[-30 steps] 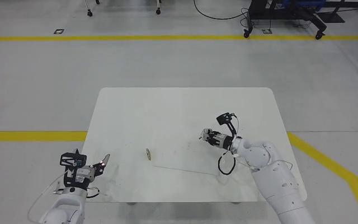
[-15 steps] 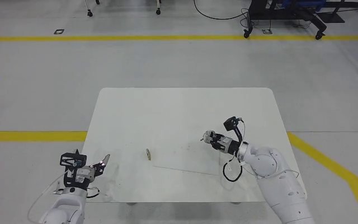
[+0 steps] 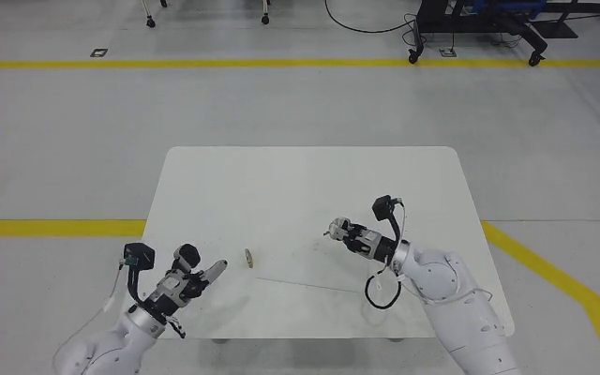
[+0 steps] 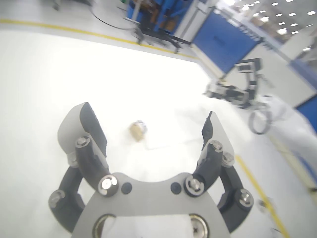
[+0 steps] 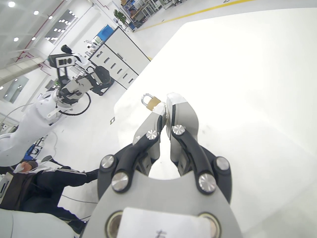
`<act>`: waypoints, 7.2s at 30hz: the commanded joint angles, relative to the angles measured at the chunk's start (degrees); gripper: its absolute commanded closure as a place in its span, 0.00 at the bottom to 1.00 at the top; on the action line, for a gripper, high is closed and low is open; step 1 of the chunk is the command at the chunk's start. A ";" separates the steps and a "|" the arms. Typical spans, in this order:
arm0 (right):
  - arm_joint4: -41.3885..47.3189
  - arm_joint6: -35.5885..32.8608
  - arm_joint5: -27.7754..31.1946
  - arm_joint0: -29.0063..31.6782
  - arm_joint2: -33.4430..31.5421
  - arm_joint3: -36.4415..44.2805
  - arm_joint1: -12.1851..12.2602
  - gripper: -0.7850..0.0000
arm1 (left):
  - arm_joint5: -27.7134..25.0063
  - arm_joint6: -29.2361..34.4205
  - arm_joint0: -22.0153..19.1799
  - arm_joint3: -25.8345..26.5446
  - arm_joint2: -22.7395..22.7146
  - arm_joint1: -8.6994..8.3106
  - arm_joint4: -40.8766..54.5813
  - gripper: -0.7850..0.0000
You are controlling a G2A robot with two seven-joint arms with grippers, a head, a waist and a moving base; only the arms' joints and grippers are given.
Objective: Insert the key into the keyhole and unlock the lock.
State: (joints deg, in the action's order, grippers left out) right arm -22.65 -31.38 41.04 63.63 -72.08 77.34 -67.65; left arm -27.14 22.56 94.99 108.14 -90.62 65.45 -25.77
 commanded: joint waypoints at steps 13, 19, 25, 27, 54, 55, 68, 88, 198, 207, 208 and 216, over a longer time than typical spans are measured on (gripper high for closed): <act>4.03 -0.51 0.31 0.56 1.32 1.25 -0.11 1.00 | -0.95 14.02 -2.55 0.18 5.84 -0.08 18.60 0.00; 15.01 -6.01 2.14 -1.63 4.90 -0.56 -0.52 1.00 | -1.22 30.37 -16.19 -11.97 15.37 0.49 41.72 0.00; 20.71 -10.25 1.95 -3.15 6.04 -2.01 -0.43 1.00 | -3.19 30.18 -23.92 -20.04 21.97 1.73 42.41 0.00; 22.78 -11.34 2.25 -3.39 6.42 -2.21 -0.42 1.00 | -3.38 27.71 -24.89 -21.10 23.05 1.98 39.07 0.10; 32.89 -21.15 -3.28 -8.69 12.12 -7.67 -0.90 1.00 | -1.43 23.17 -28.55 -26.31 27.00 2.65 35.55 0.59; 32.79 -21.31 -3.35 -8.78 12.24 -7.68 -0.90 1.00 | -1.36 23.19 -28.72 -26.47 27.12 2.67 35.63 0.59; 32.19 -21.39 -3.65 -8.47 12.70 -6.92 -0.72 1.00 | 2.01 21.59 -29.56 -27.07 27.68 2.73 34.14 1.00; 33.10 -29.95 -6.65 -8.20 13.71 -5.74 0.17 0.24 | -1.59 28.79 -24.40 -23.07 21.50 0.11 29.66 1.00; 43.59 -25.89 0.73 -6.84 4.14 -10.61 2.88 1.00 | 31.64 39.48 -39.14 -17.19 25.77 -1.50 -2.06 1.00; 43.59 -25.89 0.73 -6.84 4.14 -10.61 2.88 1.00 | 3.47 21.15 -23.19 -20.19 14.45 -2.56 19.25 1.00; 43.59 -25.89 0.73 -6.84 4.14 -10.61 2.88 1.00 | 0.89 20.62 -22.35 -21.17 14.02 -2.62 20.45 1.00; 43.59 -25.89 0.73 -6.84 4.14 -10.61 2.88 1.00 | -1.66 19.62 -21.06 -23.87 13.36 -2.72 22.63 1.00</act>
State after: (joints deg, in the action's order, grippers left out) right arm 20.93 -57.27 41.78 56.79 -67.95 66.72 -64.77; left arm -28.82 42.18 73.94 84.26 -77.26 62.73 -3.13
